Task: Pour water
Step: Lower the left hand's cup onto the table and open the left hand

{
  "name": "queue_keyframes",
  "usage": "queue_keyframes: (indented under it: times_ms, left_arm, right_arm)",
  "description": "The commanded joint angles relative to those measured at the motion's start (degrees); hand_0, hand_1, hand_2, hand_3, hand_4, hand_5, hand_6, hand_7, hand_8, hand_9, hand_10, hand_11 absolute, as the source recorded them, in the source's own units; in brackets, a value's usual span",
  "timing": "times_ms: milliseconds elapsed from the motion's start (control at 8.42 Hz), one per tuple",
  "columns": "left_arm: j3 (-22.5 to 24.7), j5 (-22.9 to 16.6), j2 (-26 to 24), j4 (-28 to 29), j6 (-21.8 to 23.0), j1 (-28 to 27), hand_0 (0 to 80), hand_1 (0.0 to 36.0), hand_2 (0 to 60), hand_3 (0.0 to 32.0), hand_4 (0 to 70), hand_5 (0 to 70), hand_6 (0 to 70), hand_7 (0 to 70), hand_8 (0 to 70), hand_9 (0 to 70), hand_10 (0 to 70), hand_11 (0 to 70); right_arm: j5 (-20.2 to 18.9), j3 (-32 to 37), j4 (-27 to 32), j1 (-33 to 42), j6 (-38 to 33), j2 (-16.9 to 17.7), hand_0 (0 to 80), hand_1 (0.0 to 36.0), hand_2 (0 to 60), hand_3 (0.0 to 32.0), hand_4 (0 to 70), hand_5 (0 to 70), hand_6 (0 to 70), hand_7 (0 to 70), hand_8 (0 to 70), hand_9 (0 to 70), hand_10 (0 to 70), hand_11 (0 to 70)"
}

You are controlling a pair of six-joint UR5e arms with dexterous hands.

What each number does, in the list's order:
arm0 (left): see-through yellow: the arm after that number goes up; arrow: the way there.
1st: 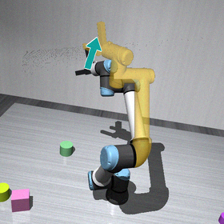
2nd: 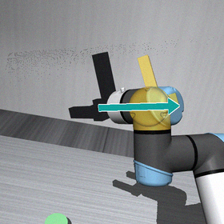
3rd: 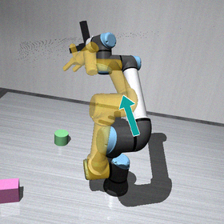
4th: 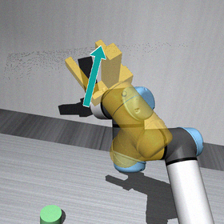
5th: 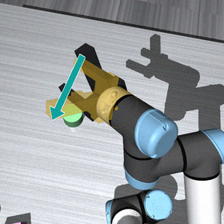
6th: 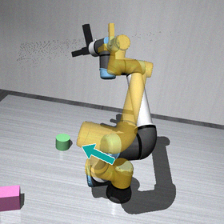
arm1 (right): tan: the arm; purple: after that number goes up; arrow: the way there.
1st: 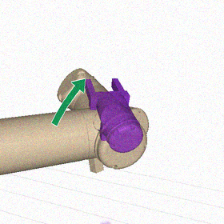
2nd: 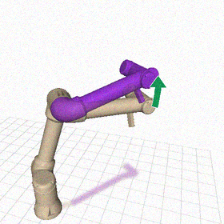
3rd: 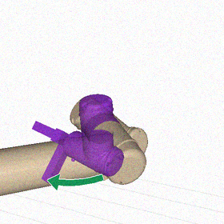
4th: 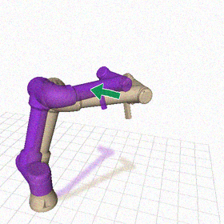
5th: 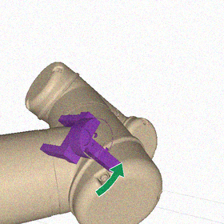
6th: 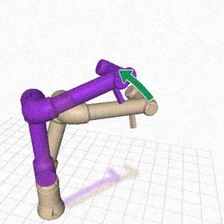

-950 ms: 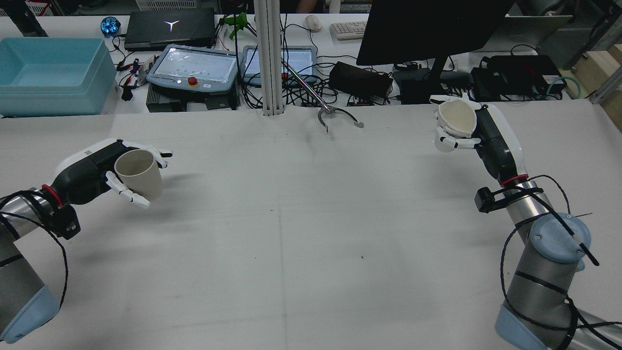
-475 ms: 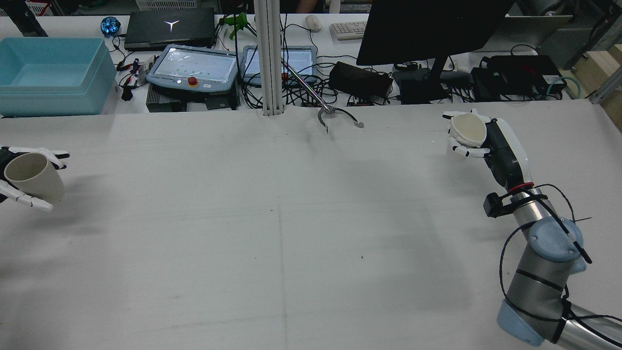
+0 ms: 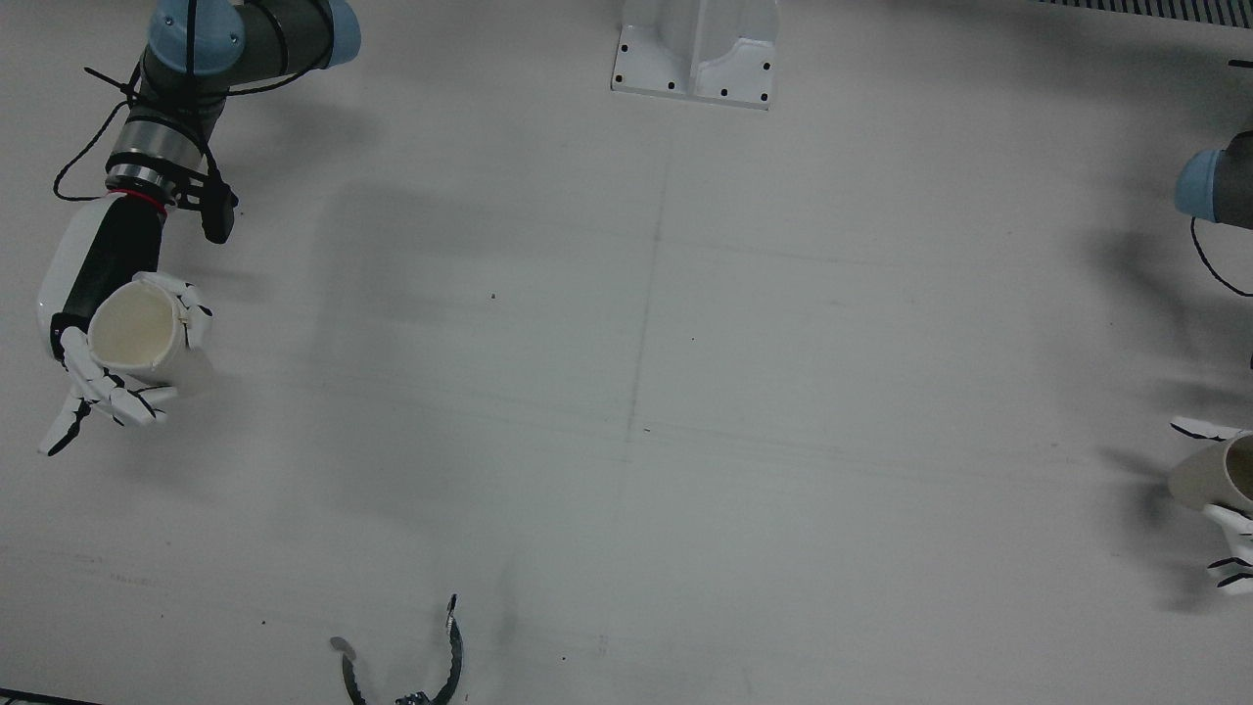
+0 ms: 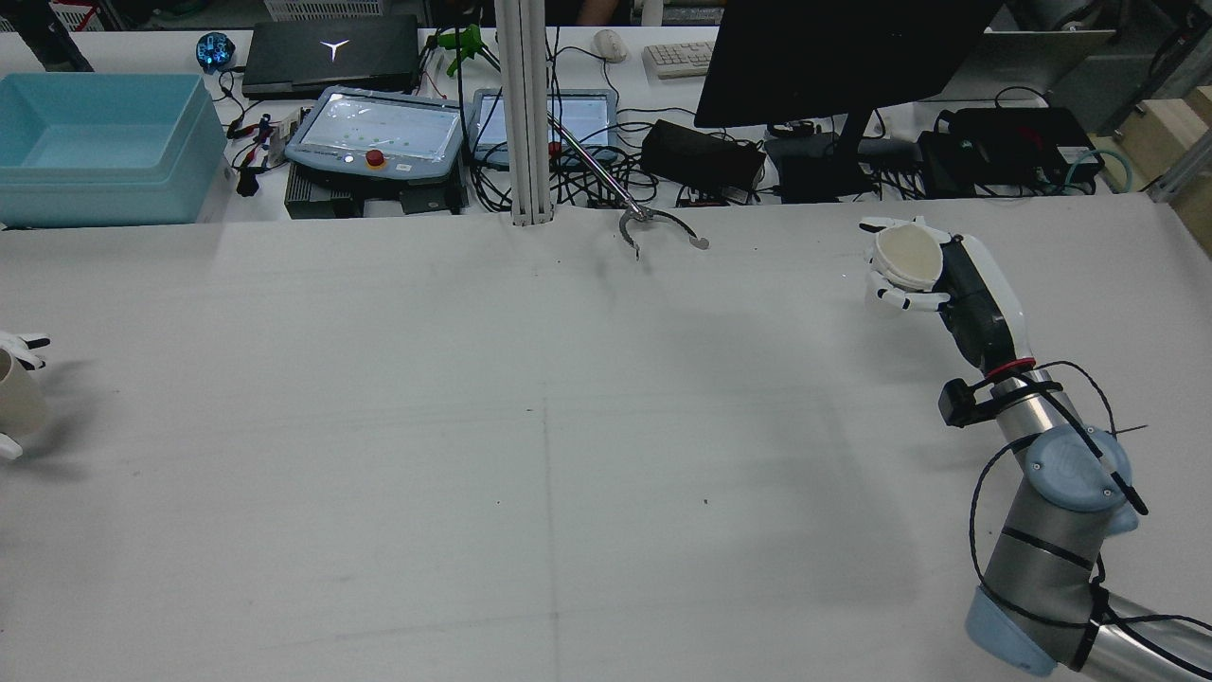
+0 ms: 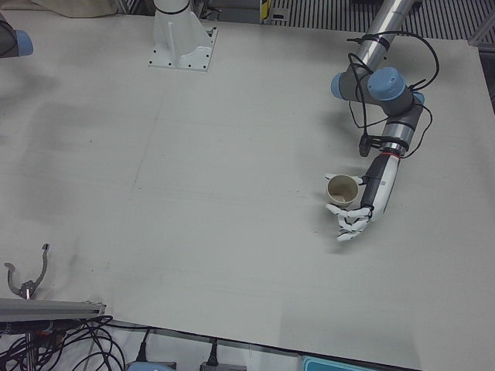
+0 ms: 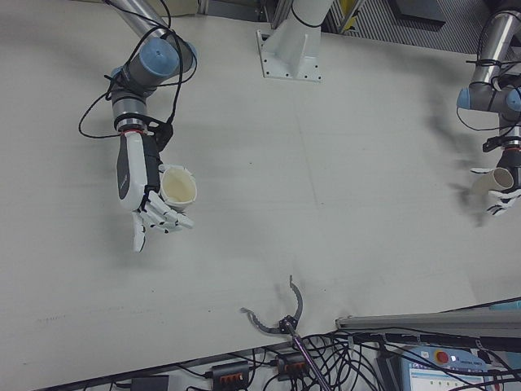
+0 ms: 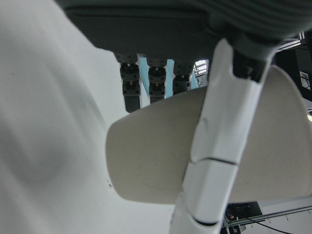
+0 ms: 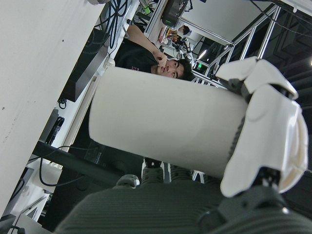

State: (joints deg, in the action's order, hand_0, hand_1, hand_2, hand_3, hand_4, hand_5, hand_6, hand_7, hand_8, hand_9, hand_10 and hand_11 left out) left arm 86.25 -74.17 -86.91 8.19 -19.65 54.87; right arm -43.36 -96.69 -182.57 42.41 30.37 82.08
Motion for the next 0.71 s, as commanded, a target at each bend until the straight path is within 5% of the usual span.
queue_keyframes:
  times_ms: [0, 238, 356, 475, 594]
  left_arm:
    - [-7.3, 0.26, 0.16, 6.29, -0.03, -0.2, 80.0, 36.0, 0.0, 0.0, 70.0, 70.0, 28.5, 56.5, 15.7, 23.9, 16.3, 27.0]
    - [-10.39, -0.09, 0.25, 10.43, 0.05, -0.12, 80.0, 36.0, 0.0, 0.0, 70.0, 70.0, 26.6, 48.5, 15.9, 23.2, 16.8, 27.7]
    - [-10.4, -0.27, 0.16, 11.23, 0.14, -0.2, 80.0, 35.7, 0.0, 0.0, 70.0, 70.0, 22.1, 35.1, 14.3, 19.0, 16.3, 26.8]
    - [-10.4, -0.27, 0.25, 12.02, 0.14, -0.2, 80.0, 29.2, 0.0, 0.0, 70.0, 19.7, 19.9, 12.3, 9.5, 6.4, 11.3, 19.3]
    - [-10.4, -0.36, 0.25, 12.46, 0.32, -0.12, 80.0, 26.0, 0.0, 0.0, 27.9, 0.0, 11.7, 3.3, 4.0, 0.0, 6.5, 13.0]
  right_arm:
    - [-0.06, 0.09, -0.06, -0.22, 0.04, 0.1, 50.7, 20.1, 39.4, 0.0, 34.5, 13.0, 46.4, 42.5, 31.6, 36.9, 0.0, 0.0]
    - [-0.06, 0.18, -0.15, -0.57, 0.12, -0.16, 50.5, 19.6, 38.4, 0.0, 33.6, 12.9, 46.6, 42.0, 31.4, 36.5, 0.0, 0.0]
    - [-0.06, 0.18, -0.15, -0.66, 0.21, -0.25, 50.3, 19.2, 37.8, 0.0, 33.0, 12.9, 46.8, 42.1, 31.4, 36.5, 0.0, 0.0]
    - [-0.06, 0.09, -0.15, -0.66, 0.21, -0.25, 50.2, 19.1, 38.3, 0.0, 32.7, 13.0, 47.3, 42.3, 31.4, 36.4, 0.0, 0.0]
    - [-0.06, 0.09, -0.24, -0.83, 0.3, -0.25, 50.2, 19.0, 37.9, 0.0, 32.9, 13.0, 47.6, 42.3, 31.3, 36.2, 0.0, 0.0]
